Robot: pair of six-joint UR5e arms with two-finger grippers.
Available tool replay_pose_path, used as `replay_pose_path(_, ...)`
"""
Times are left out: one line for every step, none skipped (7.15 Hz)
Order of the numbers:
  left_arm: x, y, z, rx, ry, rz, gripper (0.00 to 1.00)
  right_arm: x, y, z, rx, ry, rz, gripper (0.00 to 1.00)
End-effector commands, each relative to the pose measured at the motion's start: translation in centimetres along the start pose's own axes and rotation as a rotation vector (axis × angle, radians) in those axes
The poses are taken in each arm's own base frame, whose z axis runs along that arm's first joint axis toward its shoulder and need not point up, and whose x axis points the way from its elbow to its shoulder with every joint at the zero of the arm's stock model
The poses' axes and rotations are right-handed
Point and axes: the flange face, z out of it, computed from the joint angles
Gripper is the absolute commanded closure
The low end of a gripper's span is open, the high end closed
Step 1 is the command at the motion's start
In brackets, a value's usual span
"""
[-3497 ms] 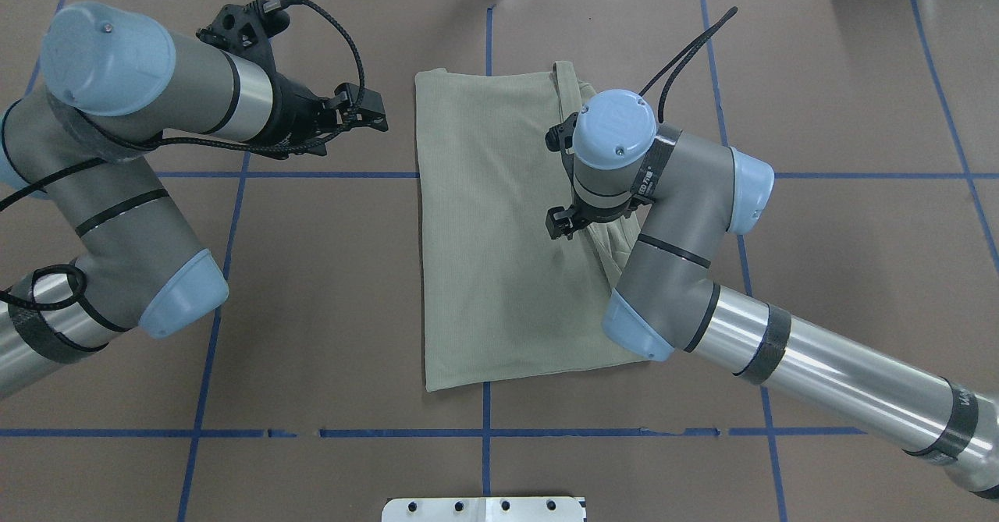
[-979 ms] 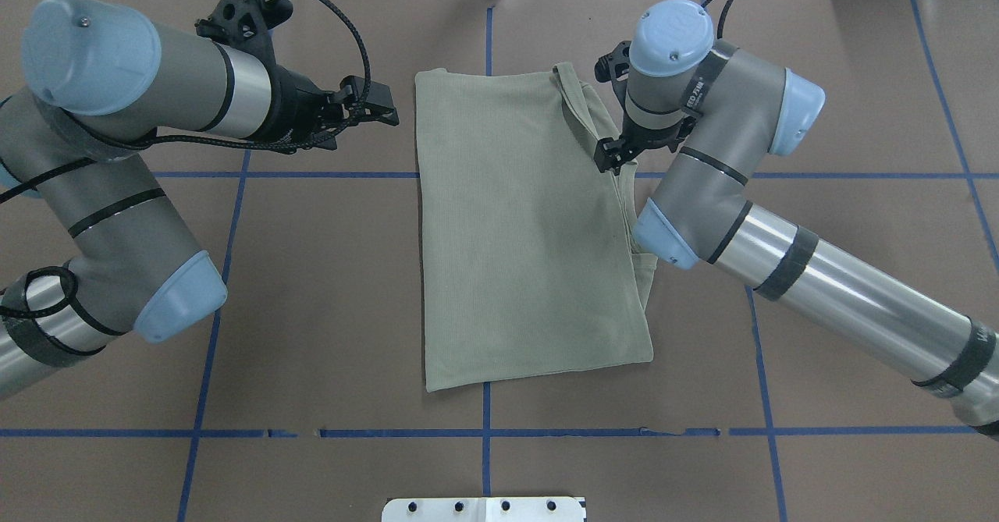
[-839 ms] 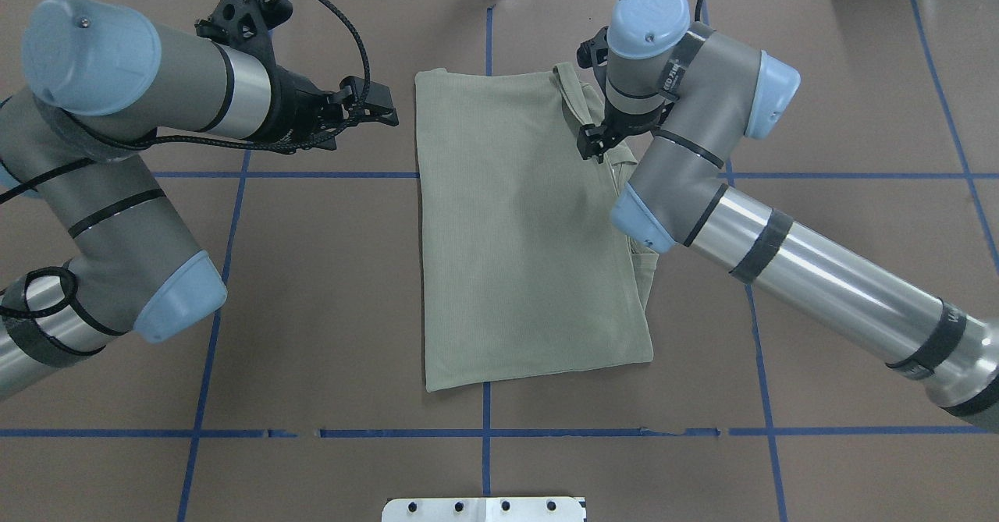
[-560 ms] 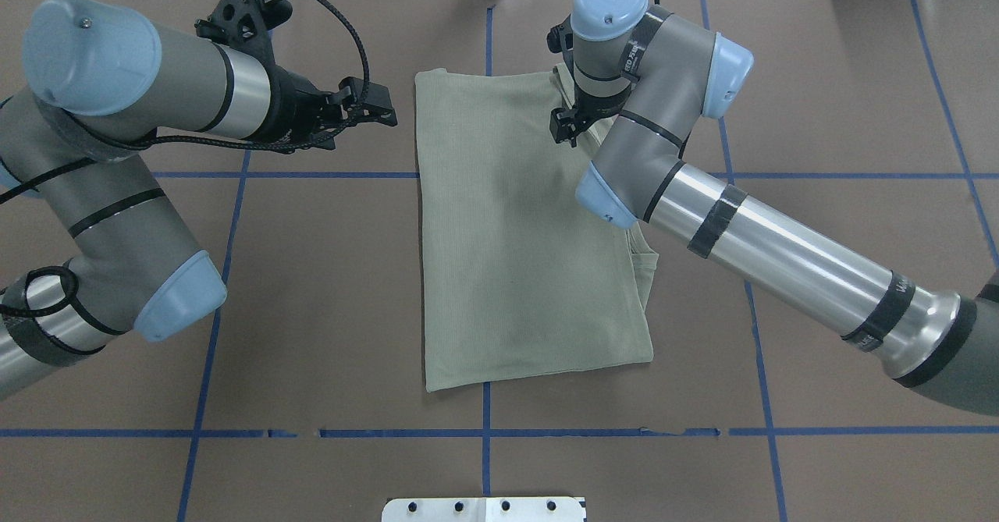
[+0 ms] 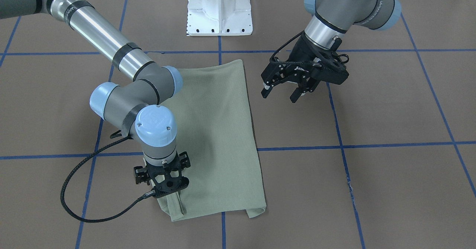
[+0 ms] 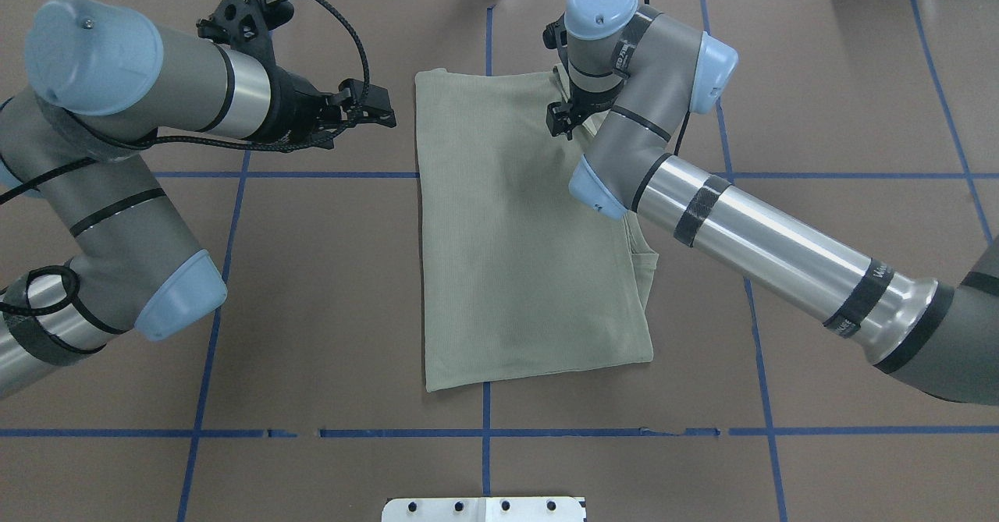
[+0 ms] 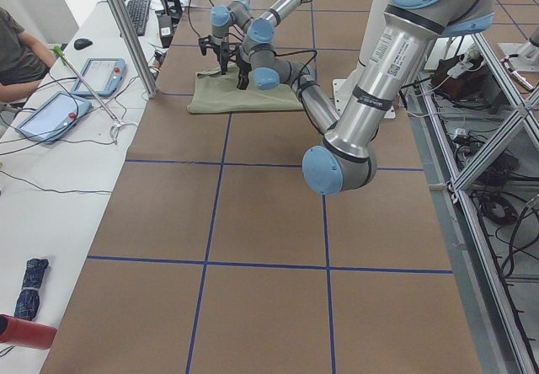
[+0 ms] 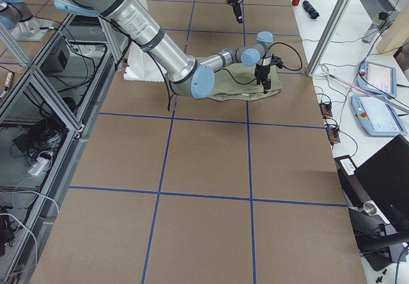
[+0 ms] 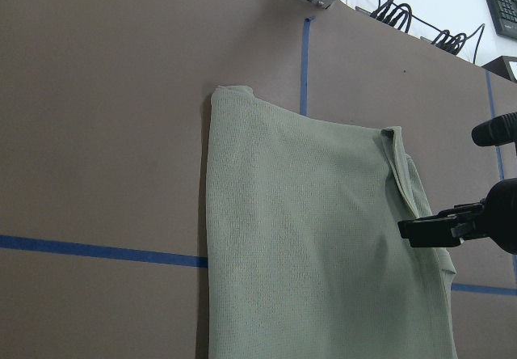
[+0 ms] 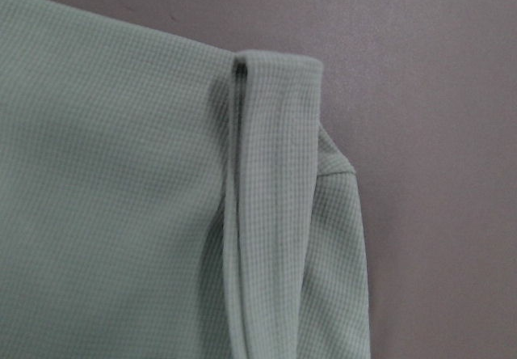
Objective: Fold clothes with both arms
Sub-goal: 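Lift the right gripper off the shirt and withdraw it farther from the robot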
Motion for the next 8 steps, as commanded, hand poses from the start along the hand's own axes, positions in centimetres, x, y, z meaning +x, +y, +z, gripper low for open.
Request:
replay_pose_path(0.0,0.0,0.0,0.001,0.0,0.001,0.0,2.2,-0.8,0.9,-0.006,0.018,0.017,0.0)
replay_pose_path(0.0,0.0,0.0,0.001,0.0,0.001,0.0,3.8,-1.0,1.2,-0.01,0.03,0.029,0.0)
replay_pose_path(0.0,0.0,0.0,0.001,0.001,0.002,0.0,6.5,-0.9,2.1,-0.024,0.052,0.032,0.0)
replay_pose_path(0.2,0.0,-0.1,0.002,0.004,0.003,0.0,8.8,-1.0,2.6,-0.034,0.066,0.032,0.0)
replay_pose_path(0.2,0.0,-0.1,0.002,0.004,0.003,0.0,9.9,-1.4,2.1,-0.031,0.066,0.043,0.0)
replay_pose_path(0.2,0.0,0.0,0.002,0.002,0.002,0.0,9.6,-1.9,1.2,-0.021,0.054,0.045,0.0)
replay_pose_path(0.3,0.0,-0.1,0.0,0.004,-0.002,0.0,8.8,-2.5,-0.8,0.001,0.017,0.041,0.0)
replay_pose_path(0.2,0.1,0.1,-0.006,0.002,-0.015,0.0,7.6,-2.4,-3.3,0.016,-0.039,0.034,0.0)
